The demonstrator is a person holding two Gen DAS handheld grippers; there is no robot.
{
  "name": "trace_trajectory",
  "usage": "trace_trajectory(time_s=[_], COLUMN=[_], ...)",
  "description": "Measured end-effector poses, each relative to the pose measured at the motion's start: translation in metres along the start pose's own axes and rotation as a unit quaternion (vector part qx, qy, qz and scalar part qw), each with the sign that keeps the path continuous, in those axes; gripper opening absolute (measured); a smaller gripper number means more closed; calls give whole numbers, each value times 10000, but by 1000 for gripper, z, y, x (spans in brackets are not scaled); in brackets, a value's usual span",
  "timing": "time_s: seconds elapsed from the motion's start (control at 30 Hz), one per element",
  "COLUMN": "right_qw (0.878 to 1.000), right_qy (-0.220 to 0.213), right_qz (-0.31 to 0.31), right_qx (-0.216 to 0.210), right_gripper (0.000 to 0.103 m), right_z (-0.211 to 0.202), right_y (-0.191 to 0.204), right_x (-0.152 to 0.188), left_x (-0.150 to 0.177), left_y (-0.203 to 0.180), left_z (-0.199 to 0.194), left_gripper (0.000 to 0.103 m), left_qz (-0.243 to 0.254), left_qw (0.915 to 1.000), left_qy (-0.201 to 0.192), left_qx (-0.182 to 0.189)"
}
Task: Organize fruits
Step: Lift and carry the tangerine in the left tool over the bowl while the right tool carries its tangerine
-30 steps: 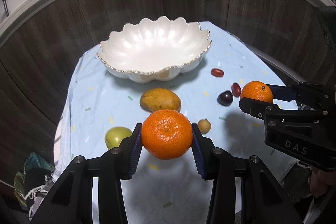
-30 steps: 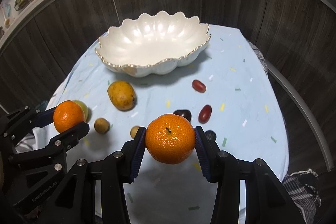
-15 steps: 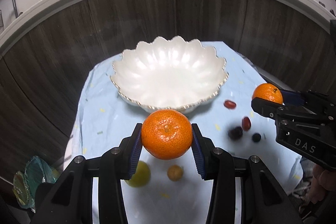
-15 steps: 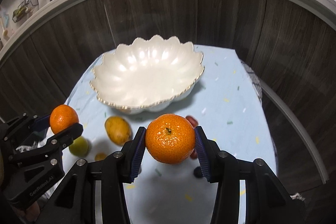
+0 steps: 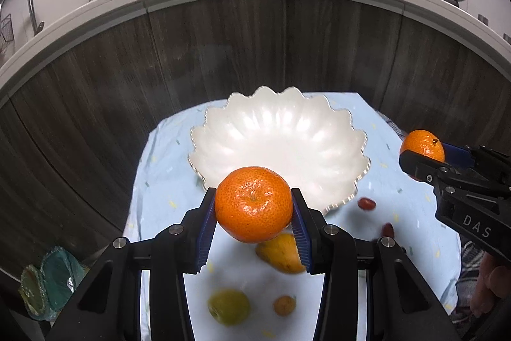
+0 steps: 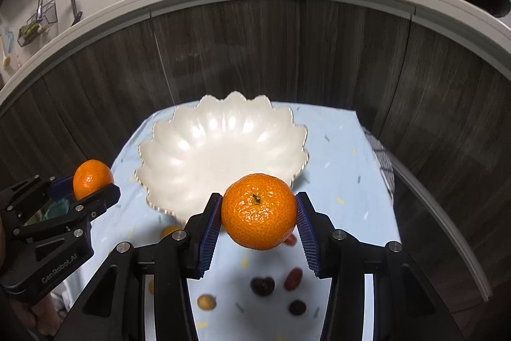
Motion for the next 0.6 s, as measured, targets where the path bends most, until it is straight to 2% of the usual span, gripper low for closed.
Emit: trace_trajectory(time_s=[0.3,0.6], right_qw=[9999,9996], right_qy=[-57,76], right_qz=[75,195], right_qx=[91,173], right_gripper=[47,47], right_z=[22,51], right_y=[-1,-8], right_x=[-30,-46], left_x=[-31,-44], left_y=[19,27], left_z=[21,48], left_gripper=[43,43], left_qz=[-88,-123], left_qw=[9999,9998], left_qy=[-82,69], left_qx=[-121,-106])
Point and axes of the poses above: each gripper's, at about its wrist camera, not at the fingertips, and z roughly the way its jaws point, y to its left, x to its underside, the point moved 5 cm from there along z, roughly the way its jaws point, and after that the axes turned 9 degrees about z, right-handed, at the moved point
